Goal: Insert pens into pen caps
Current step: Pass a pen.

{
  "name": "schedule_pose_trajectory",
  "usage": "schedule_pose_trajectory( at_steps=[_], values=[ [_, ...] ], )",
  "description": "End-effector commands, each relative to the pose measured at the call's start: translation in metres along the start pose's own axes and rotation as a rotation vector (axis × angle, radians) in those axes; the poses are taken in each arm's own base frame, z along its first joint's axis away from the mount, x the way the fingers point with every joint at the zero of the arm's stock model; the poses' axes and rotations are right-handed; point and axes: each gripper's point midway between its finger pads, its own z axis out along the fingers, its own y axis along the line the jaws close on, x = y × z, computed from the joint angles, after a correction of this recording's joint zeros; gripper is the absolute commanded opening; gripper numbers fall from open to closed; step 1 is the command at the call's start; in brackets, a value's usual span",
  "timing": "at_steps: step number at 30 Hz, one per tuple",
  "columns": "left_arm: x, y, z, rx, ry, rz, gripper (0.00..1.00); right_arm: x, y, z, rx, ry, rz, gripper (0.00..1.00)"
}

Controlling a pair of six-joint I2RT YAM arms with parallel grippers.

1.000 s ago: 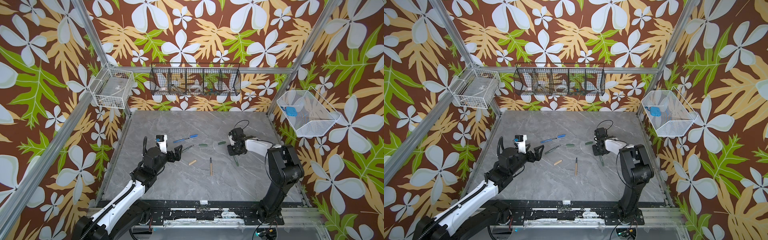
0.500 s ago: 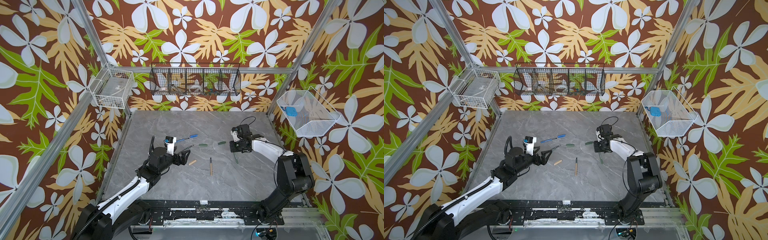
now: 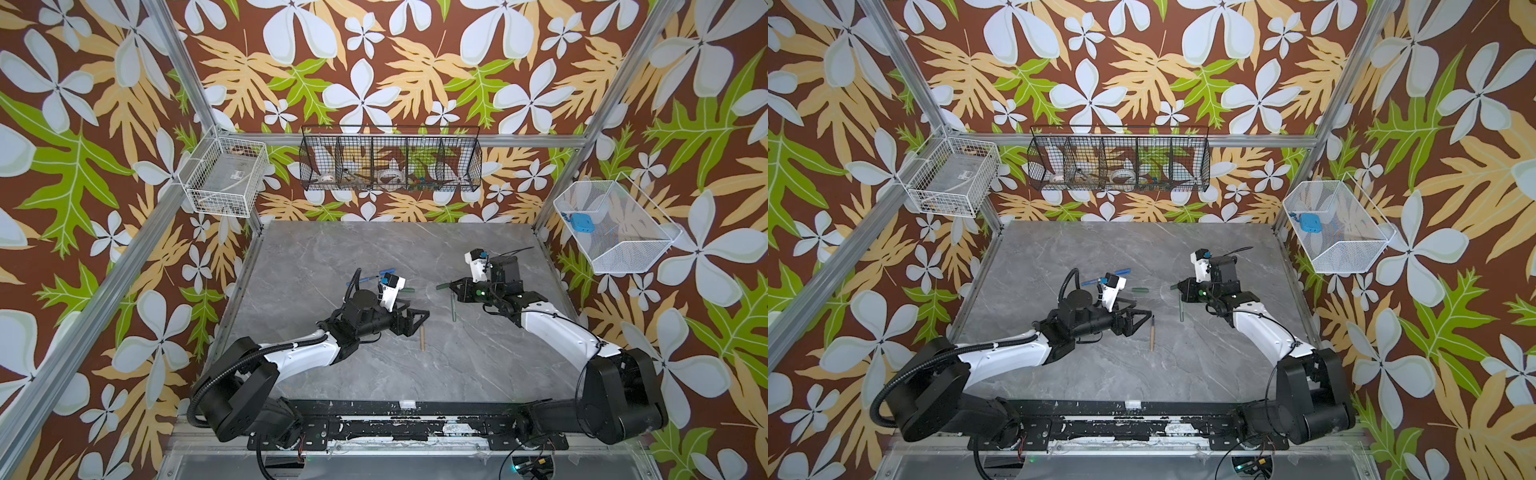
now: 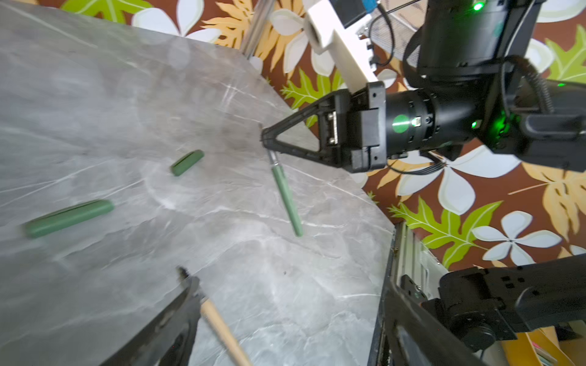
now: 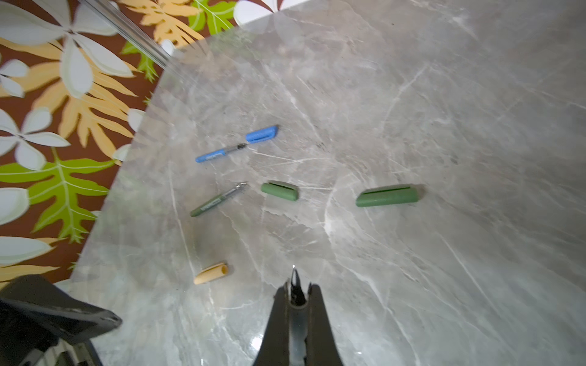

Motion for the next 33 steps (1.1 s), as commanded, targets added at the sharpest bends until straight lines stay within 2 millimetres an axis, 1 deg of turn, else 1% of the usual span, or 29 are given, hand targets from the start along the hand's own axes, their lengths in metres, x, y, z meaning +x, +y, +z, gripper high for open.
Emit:
schedule_pose_trajectory(
  at_steps=[1, 5, 8, 13, 17, 23, 33],
  values=[
    [-0.015, -0.021, 0.007, 0.106, -0.046, -0.005, 0.90, -0.011, 0.020, -0.007, -0.104, -0.064, 0.038, 0.00],
    [-0.010, -0.022, 0.016, 0.130, -0.023, -0.018, 0.89, -0.014, 0.027, -0.017, -0.128, -0.108, 0.057, 0.01],
    [-0.009, -0.026, 0.024, 0.151, -0.010, -0.022, 0.87, -0.015, 0.033, -0.022, -0.149, -0.130, 0.069, 0.01],
    [-0.006, -0.035, 0.038, 0.196, 0.028, -0.028, 0.80, -0.016, 0.039, -0.026, -0.177, -0.154, 0.082, 0.01],
    [-0.002, -0.040, 0.044, 0.218, 0.046, -0.025, 0.75, -0.019, 0.040, -0.030, -0.180, -0.171, 0.081, 0.01],
    [0.008, -0.035, 0.050, 0.208, 0.082, -0.038, 0.72, -0.026, 0.045, -0.034, -0.192, -0.192, 0.073, 0.02],
    [0.010, -0.037, 0.060, 0.212, 0.118, -0.028, 0.68, -0.024, 0.050, -0.034, -0.221, -0.193, 0.087, 0.02]
  ],
)
